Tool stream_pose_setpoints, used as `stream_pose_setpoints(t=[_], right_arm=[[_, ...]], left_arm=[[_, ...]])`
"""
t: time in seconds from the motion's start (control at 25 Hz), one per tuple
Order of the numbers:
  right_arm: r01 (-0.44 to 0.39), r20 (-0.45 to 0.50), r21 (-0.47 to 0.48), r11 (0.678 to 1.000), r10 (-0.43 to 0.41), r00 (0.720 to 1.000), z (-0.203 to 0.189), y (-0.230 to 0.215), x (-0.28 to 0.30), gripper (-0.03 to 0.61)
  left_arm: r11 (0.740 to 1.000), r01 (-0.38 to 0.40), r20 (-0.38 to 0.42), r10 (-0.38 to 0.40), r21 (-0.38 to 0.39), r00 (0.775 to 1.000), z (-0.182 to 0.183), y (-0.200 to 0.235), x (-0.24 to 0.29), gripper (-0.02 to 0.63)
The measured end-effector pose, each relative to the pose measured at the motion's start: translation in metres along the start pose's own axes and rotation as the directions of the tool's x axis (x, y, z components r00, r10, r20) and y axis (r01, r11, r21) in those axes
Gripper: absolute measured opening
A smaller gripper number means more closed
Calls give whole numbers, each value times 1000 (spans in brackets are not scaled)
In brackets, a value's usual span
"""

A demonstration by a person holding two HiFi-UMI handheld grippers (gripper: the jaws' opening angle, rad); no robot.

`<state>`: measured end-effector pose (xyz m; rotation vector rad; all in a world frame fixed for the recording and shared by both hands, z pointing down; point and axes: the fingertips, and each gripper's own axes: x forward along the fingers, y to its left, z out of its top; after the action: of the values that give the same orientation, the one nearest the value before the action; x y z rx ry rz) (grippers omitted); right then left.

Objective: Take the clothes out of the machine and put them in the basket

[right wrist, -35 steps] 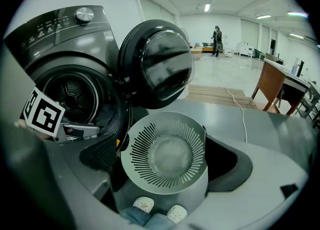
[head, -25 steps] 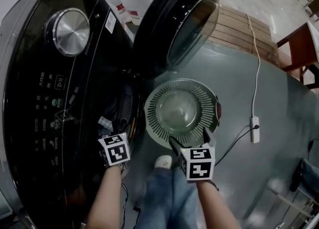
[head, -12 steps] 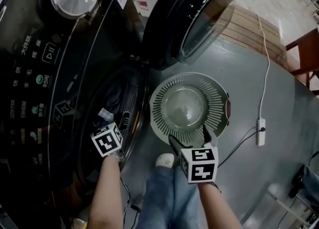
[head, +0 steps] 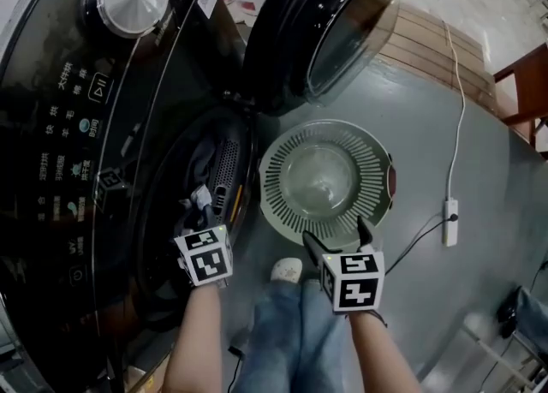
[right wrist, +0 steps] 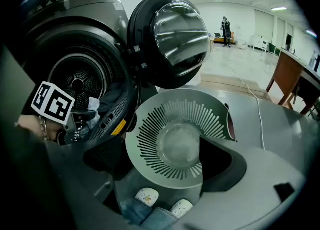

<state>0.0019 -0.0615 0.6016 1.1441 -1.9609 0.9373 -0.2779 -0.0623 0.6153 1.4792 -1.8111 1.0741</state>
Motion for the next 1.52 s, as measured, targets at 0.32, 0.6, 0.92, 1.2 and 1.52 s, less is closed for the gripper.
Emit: stream_pose_setpoints(t=[0.32, 0.6, 0.92, 1.2, 1.52], right_arm=[[20, 21, 38, 999, -21, 1000, 8, -20, -30, 462], [39, 38, 52, 998, -41, 998, 17, -37, -50, 449], [71, 51, 79, 994, -75, 996, 21, -70, -71, 446], [112, 64, 131, 985, -121, 991, 20, -107, -83, 443], [130, 56, 182, 975, -143, 988, 12, -130, -86, 437]], left_arm=[[999, 44, 26, -44, 28, 999, 25, -42, -44, 34], [978, 183, 91, -192, 104, 977, 57, -99, -70, 31], [924, 335, 137, -362, 183, 922, 102, -179, -94, 29], [821, 542, 130, -566, 182, 814, 127, -253, -105, 29], [789, 576, 100, -604, 213, 791, 135, -299, -105, 31]])
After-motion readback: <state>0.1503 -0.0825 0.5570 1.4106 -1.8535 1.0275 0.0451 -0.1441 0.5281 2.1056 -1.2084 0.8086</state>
